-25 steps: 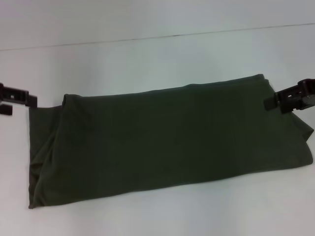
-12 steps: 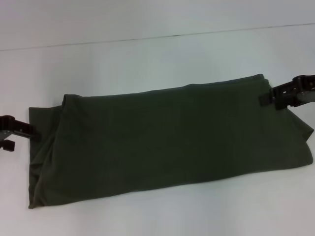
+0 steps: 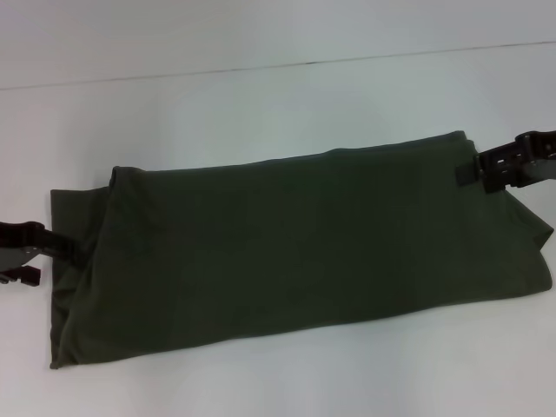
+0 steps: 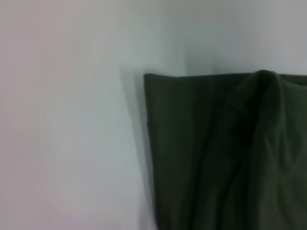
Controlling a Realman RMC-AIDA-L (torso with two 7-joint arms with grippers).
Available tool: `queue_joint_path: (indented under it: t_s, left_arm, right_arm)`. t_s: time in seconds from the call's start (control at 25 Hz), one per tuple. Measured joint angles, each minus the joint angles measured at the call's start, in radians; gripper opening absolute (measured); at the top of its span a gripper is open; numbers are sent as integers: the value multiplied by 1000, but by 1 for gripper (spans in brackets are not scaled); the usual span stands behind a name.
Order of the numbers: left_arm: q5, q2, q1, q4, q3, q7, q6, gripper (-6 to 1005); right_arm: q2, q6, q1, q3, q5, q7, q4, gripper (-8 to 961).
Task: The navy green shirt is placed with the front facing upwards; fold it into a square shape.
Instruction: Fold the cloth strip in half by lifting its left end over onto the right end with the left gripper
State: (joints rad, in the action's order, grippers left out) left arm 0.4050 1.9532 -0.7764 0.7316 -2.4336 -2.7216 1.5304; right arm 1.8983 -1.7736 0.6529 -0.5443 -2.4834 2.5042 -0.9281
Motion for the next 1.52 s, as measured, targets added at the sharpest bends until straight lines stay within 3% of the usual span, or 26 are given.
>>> queue_joint_path:
  t_s: [0.52,1.52]
  left_arm:
    - [0,12,-9,-33,9,-19,-57,826]
    - [-25,13,-27,-80,33,-48,-112,827]
  right_arm:
    - [-2,7,-11,0,0,-5,3,732]
    - [-4,8,-23,0,0,-3,3,731]
